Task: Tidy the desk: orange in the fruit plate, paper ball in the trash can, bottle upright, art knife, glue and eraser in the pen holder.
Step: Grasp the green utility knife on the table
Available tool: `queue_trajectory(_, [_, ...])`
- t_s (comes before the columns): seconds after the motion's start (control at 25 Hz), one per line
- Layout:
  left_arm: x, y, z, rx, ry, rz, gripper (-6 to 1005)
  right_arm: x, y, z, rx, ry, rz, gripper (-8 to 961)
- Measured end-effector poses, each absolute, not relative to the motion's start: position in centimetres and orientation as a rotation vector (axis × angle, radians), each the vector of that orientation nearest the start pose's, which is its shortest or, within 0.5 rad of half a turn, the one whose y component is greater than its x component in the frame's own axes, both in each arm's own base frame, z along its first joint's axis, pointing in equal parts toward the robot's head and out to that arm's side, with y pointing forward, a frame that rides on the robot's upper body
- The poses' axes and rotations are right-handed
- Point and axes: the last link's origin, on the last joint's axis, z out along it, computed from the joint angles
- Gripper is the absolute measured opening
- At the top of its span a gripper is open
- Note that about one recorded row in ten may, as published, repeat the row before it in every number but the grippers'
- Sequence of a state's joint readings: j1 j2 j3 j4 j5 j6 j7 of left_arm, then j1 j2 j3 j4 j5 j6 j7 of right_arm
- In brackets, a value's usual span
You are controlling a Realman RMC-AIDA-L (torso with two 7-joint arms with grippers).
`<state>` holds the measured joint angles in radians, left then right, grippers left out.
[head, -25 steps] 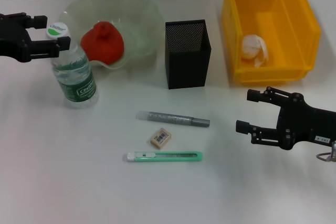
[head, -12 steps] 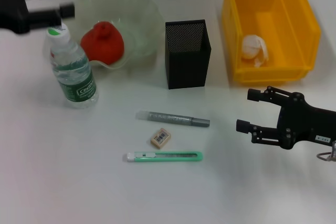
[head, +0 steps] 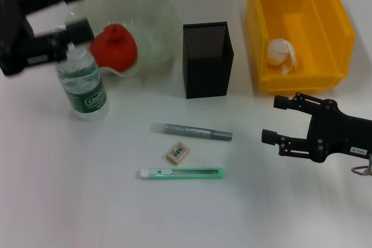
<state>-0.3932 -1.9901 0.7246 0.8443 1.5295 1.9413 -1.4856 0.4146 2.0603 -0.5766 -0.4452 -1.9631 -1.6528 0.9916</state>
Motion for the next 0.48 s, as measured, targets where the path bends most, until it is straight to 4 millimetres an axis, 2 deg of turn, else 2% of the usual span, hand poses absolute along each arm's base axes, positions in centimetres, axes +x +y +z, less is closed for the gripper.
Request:
queue_trajectory(0.08, [-23.6,29.0,9.1,-2.645,-0.331,-1.254,790,29.9,27.5,-1.2,-2.646,0.461,0.865,823])
queue_trajectory(0.2, [-25.7,27.8,6.4,-2.64,-0.321,-1.247,789,29.7,27.7,-1.0,-2.653,0.465,0.872,823])
queue_trajectory(0.24, [-25.7,27.8,6.4,-2.64,-0.321,-1.247,789,29.6,27.8,-1.0,-2.655,0.466,0.873,823])
queue_trajectory(0.48, [-28.2,25.7,2.8,-2.682,-0.309,-1.13,788,29.3,28.2,-1.0,-2.671,0.468,0.874,824])
